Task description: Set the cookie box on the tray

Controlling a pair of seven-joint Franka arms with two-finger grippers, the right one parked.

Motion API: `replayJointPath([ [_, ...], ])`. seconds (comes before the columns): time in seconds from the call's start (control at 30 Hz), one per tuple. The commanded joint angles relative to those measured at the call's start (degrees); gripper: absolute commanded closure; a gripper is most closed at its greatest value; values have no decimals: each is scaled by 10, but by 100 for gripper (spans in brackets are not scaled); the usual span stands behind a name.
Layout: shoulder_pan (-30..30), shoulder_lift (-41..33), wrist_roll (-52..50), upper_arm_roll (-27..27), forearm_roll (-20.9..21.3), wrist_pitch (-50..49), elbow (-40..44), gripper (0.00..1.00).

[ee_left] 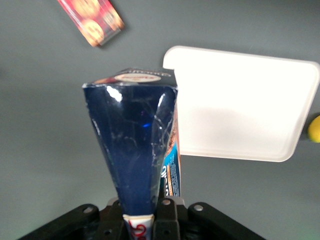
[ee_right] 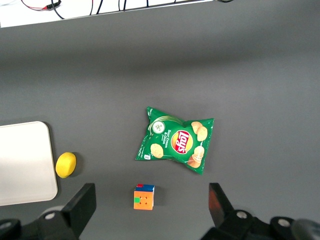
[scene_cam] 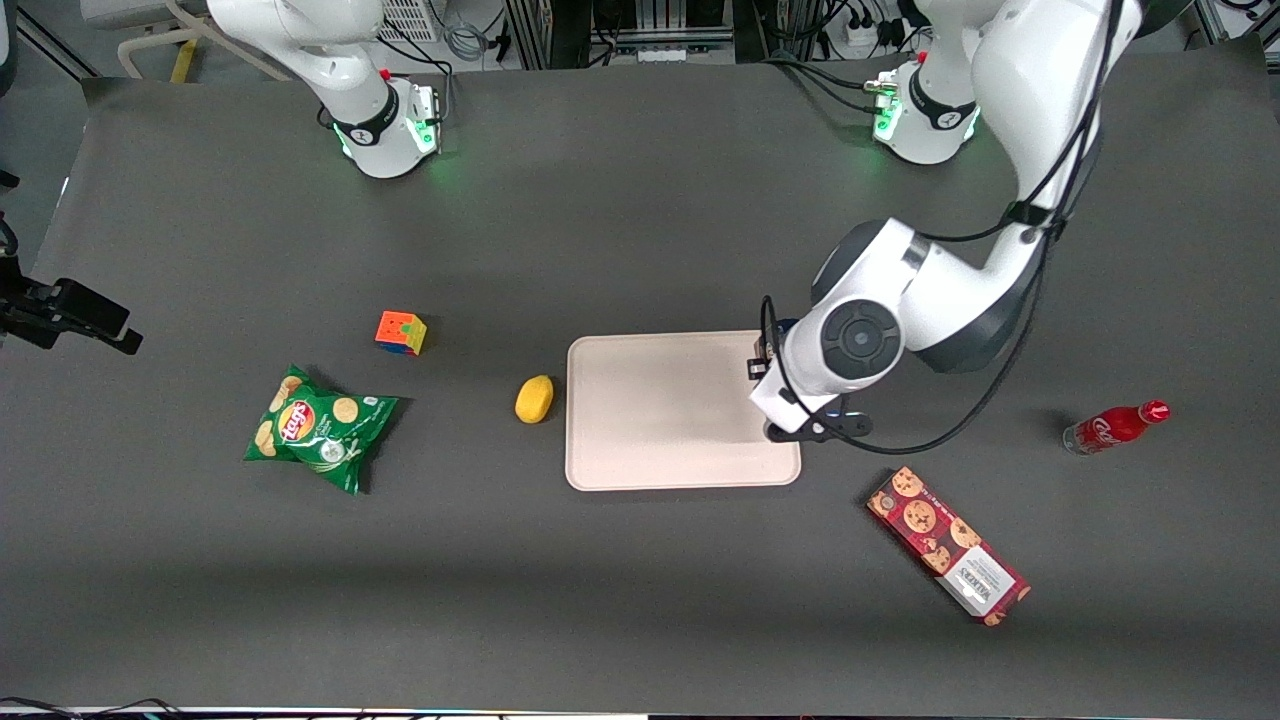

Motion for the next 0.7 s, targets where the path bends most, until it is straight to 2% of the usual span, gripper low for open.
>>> replayJointPath([
  [0.0, 0, -18, -3, -3, 36, 70, -72, 100],
  [0.17, 1, -4, 1, -3, 62, 99, -87, 100],
  [0.3, 1, 4, 1, -2, 66, 108, -88, 100],
  [0.33, 1, 4, 1, -2, 67, 109, -87, 70],
  [0.37, 1, 7, 1, -1, 67, 111, -87, 4],
  [0.4, 1, 8, 0, -1, 67, 112, -87, 0],
  [0.67, 4, 1, 0, 2, 67, 104, -83, 0],
])
